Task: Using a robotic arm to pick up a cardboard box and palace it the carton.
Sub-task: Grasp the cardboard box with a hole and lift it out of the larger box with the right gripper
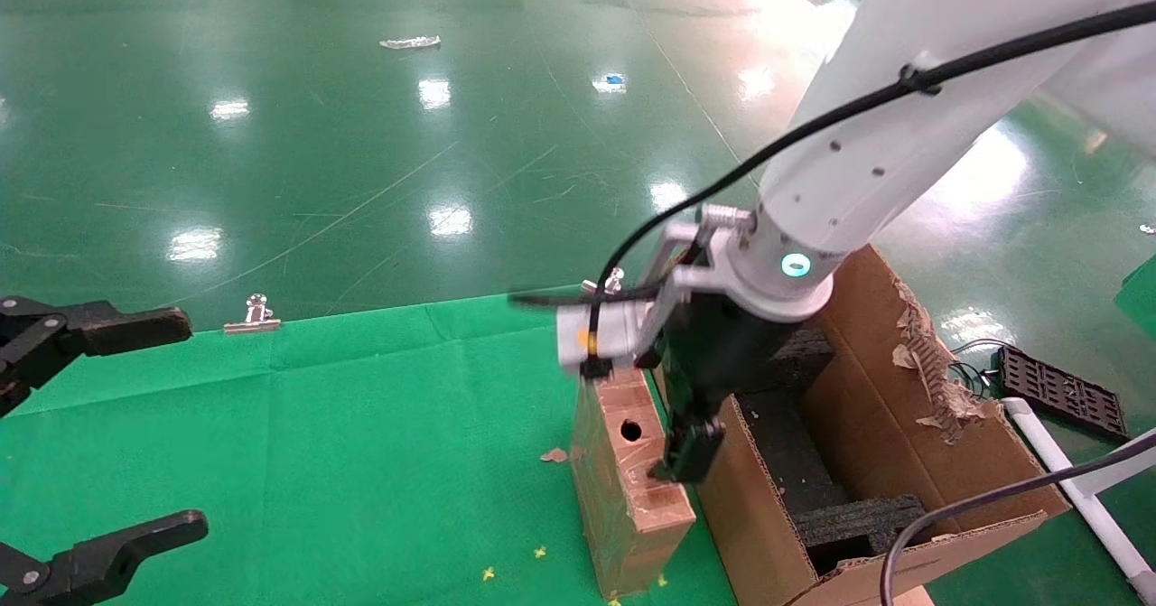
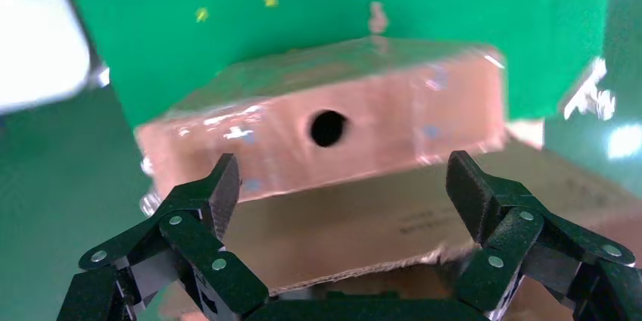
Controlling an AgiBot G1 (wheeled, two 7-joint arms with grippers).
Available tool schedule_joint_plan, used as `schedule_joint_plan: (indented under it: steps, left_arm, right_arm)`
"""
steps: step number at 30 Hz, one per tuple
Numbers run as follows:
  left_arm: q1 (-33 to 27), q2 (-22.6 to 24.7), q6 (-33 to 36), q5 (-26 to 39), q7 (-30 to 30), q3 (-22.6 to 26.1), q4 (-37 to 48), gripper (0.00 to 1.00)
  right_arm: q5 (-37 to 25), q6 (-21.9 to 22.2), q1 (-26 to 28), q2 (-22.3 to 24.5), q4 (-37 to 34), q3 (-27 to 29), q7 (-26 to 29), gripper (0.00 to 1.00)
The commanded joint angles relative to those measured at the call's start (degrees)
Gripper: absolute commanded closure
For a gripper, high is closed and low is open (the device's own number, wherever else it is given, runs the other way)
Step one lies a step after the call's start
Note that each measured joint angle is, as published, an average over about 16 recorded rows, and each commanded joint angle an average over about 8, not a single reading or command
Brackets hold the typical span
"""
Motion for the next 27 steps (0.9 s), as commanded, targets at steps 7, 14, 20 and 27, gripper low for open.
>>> schedule_joint_plan:
  steps: [7,14,20,27]
  left_arm:
    - [0.0,0.0,0.0,0.0,0.0,0.0,0.0,0.00]
    - [0.0,0.0,0.0,0.0,0.0,0.1,0.0,0.00]
    - [0.0,0.0,0.0,-0.1,0.0,0.1,0.0,0.00]
    - [0.0,0.0,0.0,-0.1,0.1,0.1,0.0,0.01]
  right_arm:
    - [4.6,-1.2,0.5,0.2,-8.7,-0.9,16.6,0.00]
    - [9.5,-1.6,-1.2,-1.3,-19.3,-1.6,22.5,0.00]
    - [11.2,-1.3,-3.9,-3.3,-24.6,-2.9,23.2,0.00]
    - [10.4,-0.8,-5.5,-6.0,-27.4,-4.5,23.0,0.30]
